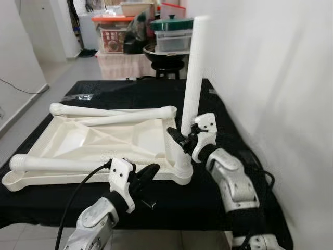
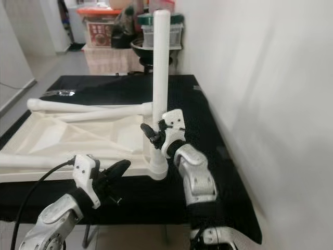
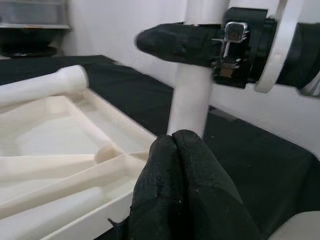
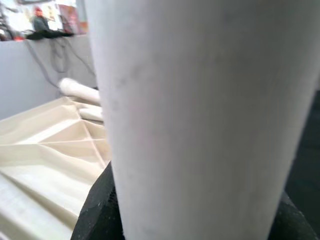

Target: Building children table

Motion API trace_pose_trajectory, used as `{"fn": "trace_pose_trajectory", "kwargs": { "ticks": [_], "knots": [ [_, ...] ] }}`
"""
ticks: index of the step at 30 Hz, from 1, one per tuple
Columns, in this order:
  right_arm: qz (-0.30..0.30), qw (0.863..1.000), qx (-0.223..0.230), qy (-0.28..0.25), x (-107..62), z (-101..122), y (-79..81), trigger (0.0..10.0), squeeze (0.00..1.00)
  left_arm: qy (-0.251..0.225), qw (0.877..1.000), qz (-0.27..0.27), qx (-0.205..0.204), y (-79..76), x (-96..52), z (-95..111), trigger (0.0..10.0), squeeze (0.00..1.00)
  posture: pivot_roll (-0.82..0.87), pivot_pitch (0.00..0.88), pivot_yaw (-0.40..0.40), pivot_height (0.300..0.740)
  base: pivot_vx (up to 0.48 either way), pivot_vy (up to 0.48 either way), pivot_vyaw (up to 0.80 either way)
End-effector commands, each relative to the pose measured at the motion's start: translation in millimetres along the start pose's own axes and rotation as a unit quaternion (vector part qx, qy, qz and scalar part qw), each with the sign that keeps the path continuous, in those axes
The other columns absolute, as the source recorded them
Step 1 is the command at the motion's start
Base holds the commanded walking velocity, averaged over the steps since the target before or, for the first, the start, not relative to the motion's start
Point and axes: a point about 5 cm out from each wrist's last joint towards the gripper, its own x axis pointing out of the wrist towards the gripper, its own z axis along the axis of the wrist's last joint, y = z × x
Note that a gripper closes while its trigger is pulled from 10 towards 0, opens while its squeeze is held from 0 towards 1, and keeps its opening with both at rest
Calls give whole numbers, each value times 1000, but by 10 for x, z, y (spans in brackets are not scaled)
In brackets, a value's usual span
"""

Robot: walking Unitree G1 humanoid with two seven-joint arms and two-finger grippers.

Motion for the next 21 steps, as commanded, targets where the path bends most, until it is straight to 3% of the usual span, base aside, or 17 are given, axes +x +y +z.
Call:
{"fn": "trace_pose_trajectory", "kwargs": {
  "ticks": [1,5,6,7,8,9,10,11,14,16,17,19,20,21],
  "knots": [
    [5,997,15,80,12,-344,31,0,0,10,1000,-2,-1,25,-9,-17,10000,0,-27,0,-3,740,0,0,0],
    [7,997,-8,75,23,-302,139,0,0,8,1000,4,-1,33,-10,-13,10000,0,-35,0,3,740,0,0,0],
    [0,997,-9,79,13,-297,135,4588,0,7,1000,6,-1,35,-9,-14,10000,0,-35,0,7,740,0,0,0],
    [0,997,-9,79,13,-297,135,4588,0,7,1000,6,-1,35,-9,-14,10000,0,-35,0,7,740,0,0,0],
    [3,997,10,76,-2,-272,153,10000,188,7,1000,5,-3,33,-8,-14,10000,0,-35,0,7,740,0,0,0],
    [11,997,26,68,-8,-239,164,10000,898,8,1000,3,-4,30,-6,-16,10000,0,-35,0,7,740,0,0,0],
    [11,997,26,68,-8,-239,164,10000,898,8,1000,3,-4,30,-6,-16,10000,0,-35,0,7,740,0,0,0],
    [25,997,36,57,-8,-196,177,10000,1000,9,1000,0,-6,25,-4,-19,10000,0,-39,0,9,740,0,0,0],
    [120,991,56,4,58,18,162,10000,1000,10,1000,-2,-6,13,6,-22,10000,0,-38,0,9,740,0,0,0],
    [141,989,53,-4,72,60,134,10000,1000,10,1000,-2,-6,11,8,-23,10000,0,-37,0,7,740,0,0,0],
    [162,986,37,2,80,72,86,10000,447,10,1000,-3,-6,8,12,-24,10000,0,-35,0,1,740,0,0,0],
    [176,984,26,7,80,75,56,10000,447,10,1000,-3,-6,6,14,-24,10000,0,-35,0,1,740,0,0,0],
    [232,971,-32,46,40,21,-56,10000,0,8,1000,-1,-6,0,17,-24,10000,0,-28,0,-10,740,0,0,0],
    [232,971,-32,46,40,21,-56,10000,0,8,1000,-1,-6,0,17,-24,10000,0,-28,0,-10,740,0,0,0]
  ]
}}
